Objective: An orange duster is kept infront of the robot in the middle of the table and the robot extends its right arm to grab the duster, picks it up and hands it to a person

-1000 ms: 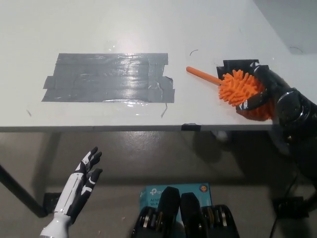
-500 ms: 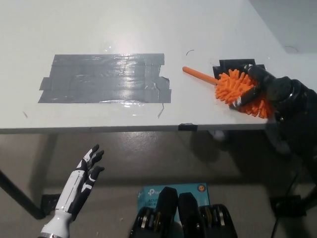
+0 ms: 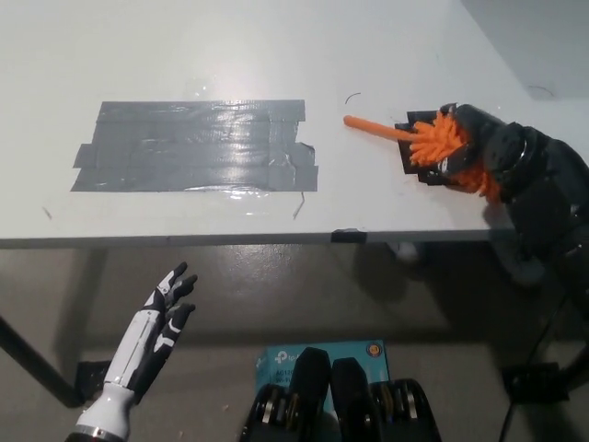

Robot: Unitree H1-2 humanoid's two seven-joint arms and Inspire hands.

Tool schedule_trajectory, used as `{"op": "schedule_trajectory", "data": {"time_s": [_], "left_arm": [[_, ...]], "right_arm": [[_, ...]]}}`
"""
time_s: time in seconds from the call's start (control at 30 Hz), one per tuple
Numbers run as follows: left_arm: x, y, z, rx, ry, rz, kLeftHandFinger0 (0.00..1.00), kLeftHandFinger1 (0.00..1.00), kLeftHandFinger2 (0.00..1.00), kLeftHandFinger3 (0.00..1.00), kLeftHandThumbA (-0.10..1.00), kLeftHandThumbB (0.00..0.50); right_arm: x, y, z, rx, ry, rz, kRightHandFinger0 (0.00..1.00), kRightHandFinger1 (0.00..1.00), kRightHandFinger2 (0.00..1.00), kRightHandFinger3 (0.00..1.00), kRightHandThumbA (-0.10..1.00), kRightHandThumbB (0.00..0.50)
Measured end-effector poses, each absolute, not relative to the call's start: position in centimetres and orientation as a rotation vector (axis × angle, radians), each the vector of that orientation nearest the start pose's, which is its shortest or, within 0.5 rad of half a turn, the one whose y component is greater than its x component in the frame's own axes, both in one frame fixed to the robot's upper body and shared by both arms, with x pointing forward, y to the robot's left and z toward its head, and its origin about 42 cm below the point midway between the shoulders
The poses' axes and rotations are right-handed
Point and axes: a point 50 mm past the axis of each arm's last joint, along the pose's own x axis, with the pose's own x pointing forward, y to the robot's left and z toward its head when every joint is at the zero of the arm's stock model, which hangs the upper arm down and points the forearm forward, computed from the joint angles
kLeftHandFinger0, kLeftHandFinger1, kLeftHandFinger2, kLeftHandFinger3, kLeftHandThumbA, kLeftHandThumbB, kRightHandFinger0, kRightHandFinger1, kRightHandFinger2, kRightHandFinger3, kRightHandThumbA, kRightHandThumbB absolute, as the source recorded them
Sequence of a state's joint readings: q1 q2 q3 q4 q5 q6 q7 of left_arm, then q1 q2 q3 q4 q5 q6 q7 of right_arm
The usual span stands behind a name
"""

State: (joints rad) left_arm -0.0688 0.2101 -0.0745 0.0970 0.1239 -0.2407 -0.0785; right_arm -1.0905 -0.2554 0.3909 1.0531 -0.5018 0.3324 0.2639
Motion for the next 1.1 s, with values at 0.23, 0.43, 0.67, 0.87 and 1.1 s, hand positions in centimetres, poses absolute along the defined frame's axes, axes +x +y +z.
{"op": "schedule_trajectory", "data": {"time_s": [0.23, 0.43, 0.67, 0.87, 1.1], "left_arm": [[30.7, 25.0, 10.9, 0.343, -0.204, -0.206, 0.83, 0.89, 0.88, 1.0, 0.96, 0.104], [30.9, 25.1, 11.1, 0.346, -0.21, -0.209, 0.82, 0.87, 0.87, 1.0, 0.98, 0.106], [30.9, 25.1, 10.9, 0.345, -0.207, -0.208, 0.82, 0.87, 0.86, 1.0, 0.97, 0.102], [30.9, 25.1, 10.7, 0.345, -0.2, -0.208, 0.81, 0.86, 0.86, 1.0, 0.98, 0.096], [30.9, 25.2, 10.7, 0.345, -0.195, -0.207, 0.8, 0.86, 0.86, 1.0, 1.0, 0.106]], "right_arm": [[57.0, -21.3, 24.9, -1.114, 0.365, 0.258, 0.37, 0.73, 0.66, 1.0, -0.1, 0.173], [57.0, -22.3, 24.9, -1.031, 0.334, 0.26, 0.0, 0.19, 0.4, 0.51, -0.1, 0.14], [56.5, -23.9, 25.0, -0.778, 0.307, 0.246, 0.0, 0.39, 0.78, 0.65, -0.1, 0.126], [54.8, -24.5, 23.3, -0.532, 0.296, 0.265, 0.03, 0.42, 0.85, 1.0, -0.1, 0.144], [52.7, -23.0, 21.6, -0.274, 0.276, 0.348, 0.0, 0.34, 0.84, 1.0, -0.1, 0.135]]}}
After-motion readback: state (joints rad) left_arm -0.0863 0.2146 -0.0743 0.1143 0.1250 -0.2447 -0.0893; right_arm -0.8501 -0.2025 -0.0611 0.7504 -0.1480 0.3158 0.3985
